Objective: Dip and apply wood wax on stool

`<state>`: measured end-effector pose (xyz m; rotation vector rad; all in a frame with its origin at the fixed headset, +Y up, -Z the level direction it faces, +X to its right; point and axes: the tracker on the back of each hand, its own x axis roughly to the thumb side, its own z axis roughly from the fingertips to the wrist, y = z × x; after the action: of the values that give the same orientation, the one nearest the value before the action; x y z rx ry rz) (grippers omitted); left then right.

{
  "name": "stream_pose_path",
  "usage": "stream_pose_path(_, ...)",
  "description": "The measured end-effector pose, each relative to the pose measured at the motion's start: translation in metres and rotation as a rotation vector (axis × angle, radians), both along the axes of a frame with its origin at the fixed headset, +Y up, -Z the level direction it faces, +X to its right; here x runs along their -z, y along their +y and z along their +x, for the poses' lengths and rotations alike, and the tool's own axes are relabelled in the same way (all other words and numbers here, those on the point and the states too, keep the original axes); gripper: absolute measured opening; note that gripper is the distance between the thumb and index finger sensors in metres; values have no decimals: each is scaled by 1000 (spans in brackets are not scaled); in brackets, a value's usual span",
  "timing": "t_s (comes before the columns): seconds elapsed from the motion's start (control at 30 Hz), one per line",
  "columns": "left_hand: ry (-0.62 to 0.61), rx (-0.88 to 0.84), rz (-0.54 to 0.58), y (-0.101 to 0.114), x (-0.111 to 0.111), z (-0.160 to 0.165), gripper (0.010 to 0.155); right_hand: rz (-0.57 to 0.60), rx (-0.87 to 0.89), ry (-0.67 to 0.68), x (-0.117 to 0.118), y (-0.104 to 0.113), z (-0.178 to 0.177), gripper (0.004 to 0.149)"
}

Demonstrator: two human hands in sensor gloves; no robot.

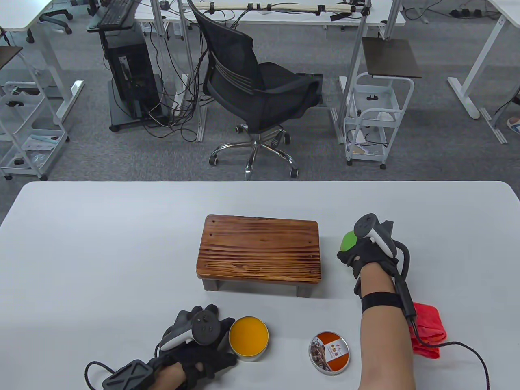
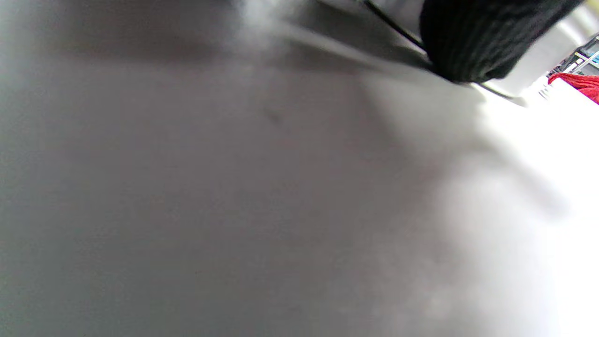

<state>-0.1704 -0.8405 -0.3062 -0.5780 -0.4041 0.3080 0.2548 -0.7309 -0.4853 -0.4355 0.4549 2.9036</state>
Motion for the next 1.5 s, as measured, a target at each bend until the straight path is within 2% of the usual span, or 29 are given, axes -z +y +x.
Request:
stream_pose_path(0.13, 0, 0, 0, 0, 0, 0, 71, 89, -30, 112, -27, 38, -12, 111)
stream_pose_path(0.27, 0, 0, 0, 0, 0, 0, 71, 178, -72, 305, -70, 74, -45, 111)
stream_pose_path(0.37, 0, 0, 0, 0, 0, 0, 71, 205, -150, 440, -99, 87, -72, 110)
stream_pose_path(0.47, 0, 0, 0, 0, 0, 0, 71, 187, -143, 588, -130, 91, -103, 110)
stream_pose_path(0.6, 0, -2, 0, 0, 0, 0, 71, 114, -97, 751, -159, 78, -137, 109)
stream_pose_path(0.67, 1, -2, 0, 0, -1, 0, 70, 73, -76, 822, -170, 65, -155, 109)
stream_pose_path(0.83, 1, -2, 0, 0, -1, 0, 70, -18, -161, 927, -182, 34, -188, 108)
stream_pose_path(1.03, 1, -2, 0, 0, -1, 0, 69, -92, -184, 990, -182, 14, -214, 105)
stream_pose_path(1.5, 1, -2, 0, 0, -1, 0, 68, -155, -253, 1043, -175, -3, -246, 94)
